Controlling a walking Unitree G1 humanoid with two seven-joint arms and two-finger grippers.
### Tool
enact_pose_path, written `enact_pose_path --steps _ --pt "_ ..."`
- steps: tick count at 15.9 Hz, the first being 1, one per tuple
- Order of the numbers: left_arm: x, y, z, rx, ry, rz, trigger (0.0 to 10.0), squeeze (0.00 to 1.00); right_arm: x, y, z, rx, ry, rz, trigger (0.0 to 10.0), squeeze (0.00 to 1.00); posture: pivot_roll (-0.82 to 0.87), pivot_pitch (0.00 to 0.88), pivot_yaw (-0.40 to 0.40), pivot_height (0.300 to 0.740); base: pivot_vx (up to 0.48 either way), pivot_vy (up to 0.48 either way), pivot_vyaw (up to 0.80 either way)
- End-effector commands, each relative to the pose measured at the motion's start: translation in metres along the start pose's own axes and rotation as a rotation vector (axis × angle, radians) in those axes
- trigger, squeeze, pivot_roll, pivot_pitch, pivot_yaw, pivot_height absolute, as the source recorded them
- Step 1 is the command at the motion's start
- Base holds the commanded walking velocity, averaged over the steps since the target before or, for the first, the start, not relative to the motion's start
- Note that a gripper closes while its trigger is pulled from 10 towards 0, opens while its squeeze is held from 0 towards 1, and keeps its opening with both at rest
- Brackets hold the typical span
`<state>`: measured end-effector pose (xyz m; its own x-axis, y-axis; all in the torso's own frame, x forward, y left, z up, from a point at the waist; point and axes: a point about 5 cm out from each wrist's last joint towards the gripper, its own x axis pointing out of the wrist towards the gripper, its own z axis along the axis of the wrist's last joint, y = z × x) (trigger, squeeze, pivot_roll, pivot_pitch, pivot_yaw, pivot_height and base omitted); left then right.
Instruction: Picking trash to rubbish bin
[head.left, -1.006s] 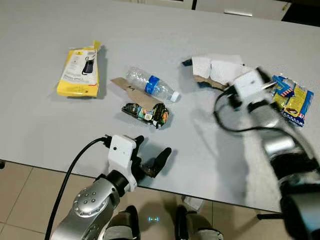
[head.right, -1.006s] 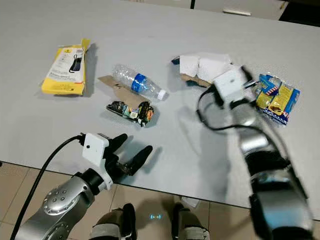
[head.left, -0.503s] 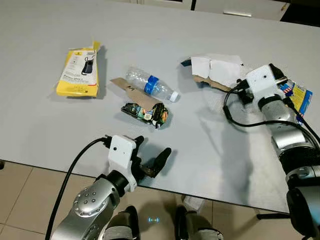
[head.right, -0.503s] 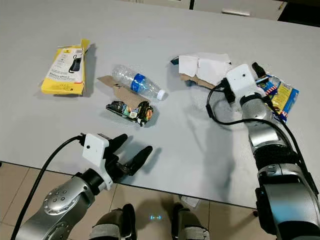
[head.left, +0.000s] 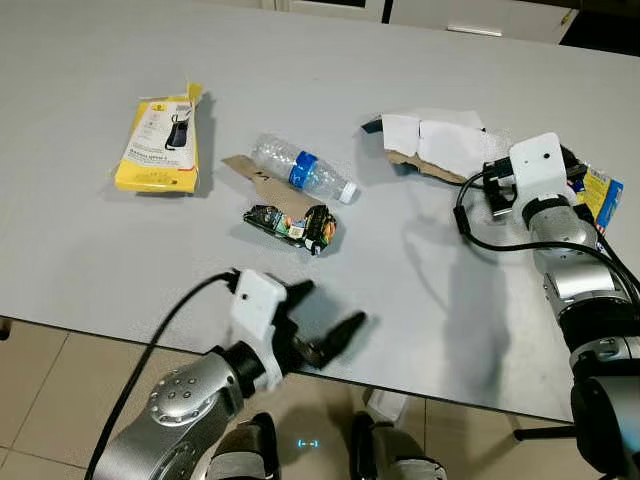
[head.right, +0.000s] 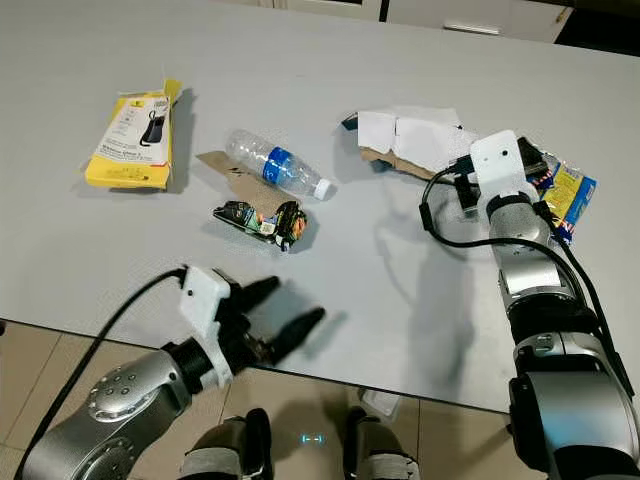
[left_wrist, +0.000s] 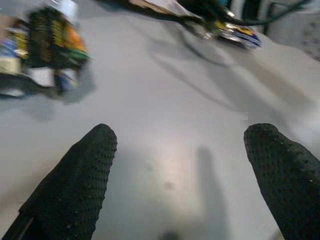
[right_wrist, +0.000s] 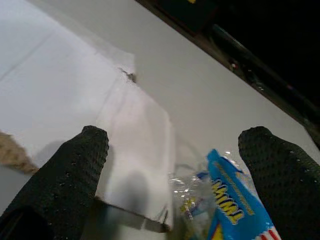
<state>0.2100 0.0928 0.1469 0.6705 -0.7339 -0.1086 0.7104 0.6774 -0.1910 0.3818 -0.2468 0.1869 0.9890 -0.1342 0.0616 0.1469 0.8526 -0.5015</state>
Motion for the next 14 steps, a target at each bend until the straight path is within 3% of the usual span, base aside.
enact_pose_path --steps 1,5,7,11,14 --pt "0.001 -0.007 -0.001 -0.024 0.023 -0.073 10.0 0.0 -0.001 -0.009 -0.003 -0.015 0.021 -0.045 10.0 1.0 -0.02 0.226 -0.001 0.74 0.0 0.0 0.0" --pt "-0.003 -0.01 -0.001 -0.04 0.064 -0.12 10.0 0.0 -0.001 -0.026 -0.015 -0.074 0.105 -0.128 10.0 1.0 -0.03 0.221 0.001 0.74 0.0 0.0 0.0" --pt "-0.003 -0.01 -0.002 -0.042 0.071 -0.124 10.0 0.0 -0.003 -0.028 -0.026 0.003 0.186 -0.144 10.0 1.0 -0.03 0.221 0.001 0.74 0.0 0.0 0.0" --pt "-0.006 -0.009 -0.003 -0.043 0.096 -0.135 10.0 0.0 -0.011 -0.012 -0.047 0.189 0.32 -0.104 10.0 1.0 -0.03 0.224 0.005 0.74 0.0 0.0 0.0" --pt "-0.007 -0.01 -0.005 -0.051 0.102 -0.14 10.0 0.0 -0.017 -0.004 -0.058 0.244 0.378 -0.081 10.0 1.0 -0.03 0.228 0.014 0.74 0.0 0.0 0.0"
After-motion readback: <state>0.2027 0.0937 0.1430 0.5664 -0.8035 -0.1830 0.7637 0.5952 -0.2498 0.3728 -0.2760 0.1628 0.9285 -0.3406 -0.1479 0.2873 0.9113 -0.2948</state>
